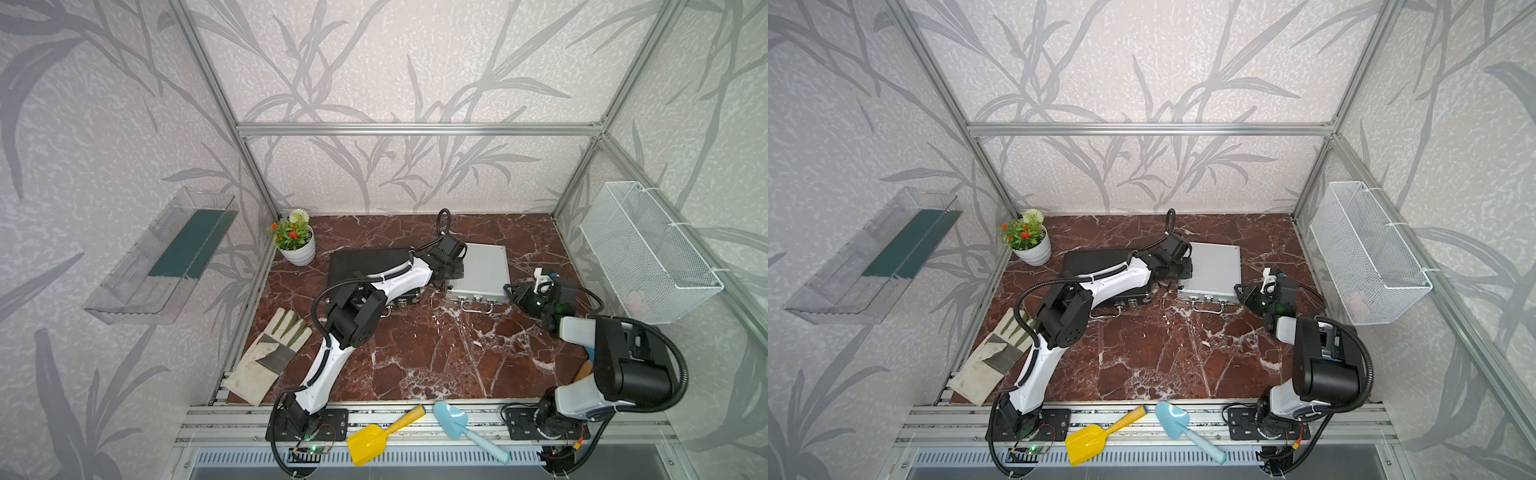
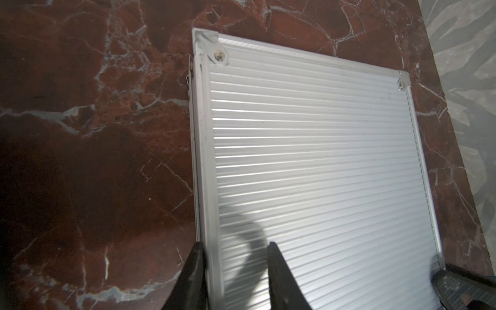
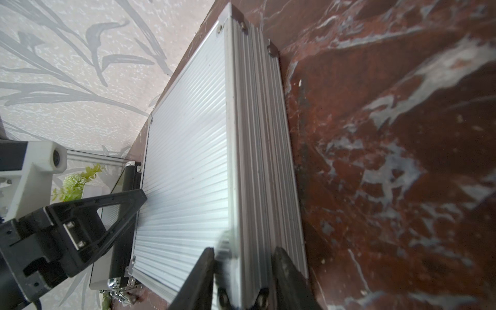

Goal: Open the poker set cases
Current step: Move the poker set case to the center of the board.

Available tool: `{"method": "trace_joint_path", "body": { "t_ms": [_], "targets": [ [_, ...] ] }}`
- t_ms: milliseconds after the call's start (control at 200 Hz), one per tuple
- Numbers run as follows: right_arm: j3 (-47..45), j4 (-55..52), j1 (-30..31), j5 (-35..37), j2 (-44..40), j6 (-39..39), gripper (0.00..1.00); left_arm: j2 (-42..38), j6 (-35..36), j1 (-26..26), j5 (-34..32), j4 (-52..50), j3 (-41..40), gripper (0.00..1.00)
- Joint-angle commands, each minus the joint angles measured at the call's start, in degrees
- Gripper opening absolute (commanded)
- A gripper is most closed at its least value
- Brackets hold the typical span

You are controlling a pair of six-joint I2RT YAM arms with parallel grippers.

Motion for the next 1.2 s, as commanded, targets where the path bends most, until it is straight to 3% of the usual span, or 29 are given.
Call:
{"method": "trace_joint_path", "body": {
  "t_ms": [0,190,375,630,760,970,1195],
  "targets": [
    [-2.6,-5.9,-0.3,-2.8,-3.6,-1.2,0.37,0.6,-1.7,-3.5,8.1,-1.3,-4.0,0.27],
    [-3.5,-11.9,-1.9,-0.1,-10.5,-3.5,0.38,-0.5,-0.7,-3.4,7.4,-1.6,-4.0,0.27],
    [-4.0,-15.2,-4.8,-0.5,-14.5,-4.0,0.64,-2.5,-1.0,-3.0,7.4,-1.6,-4.8,0.28],
    [-7.1,-27.0,-4.8,3.0,-26.8,-8.0,0.8,-9.0,-0.3,-0.9,5.3,0.4,-10.2,0.46],
    [-8.6,-30.4,-4.8,3.5,-32.0,-7.4,0.81,-10.0,-0.1,-1.0,6.5,1.6,-11.2,0.51],
    [-12.9,-23.6,-4.5,-5.4,-30.5,-1.8,0.72,-9.6,-0.9,-0.9,8.9,3.6,-12.7,0.52],
    [-13.4,-16.9,5.3,0.5,-24.7,0.9,0.7,-9.5,-0.6,-1.1,9.8,3.8,-13.0,0.51]
  ]
}}
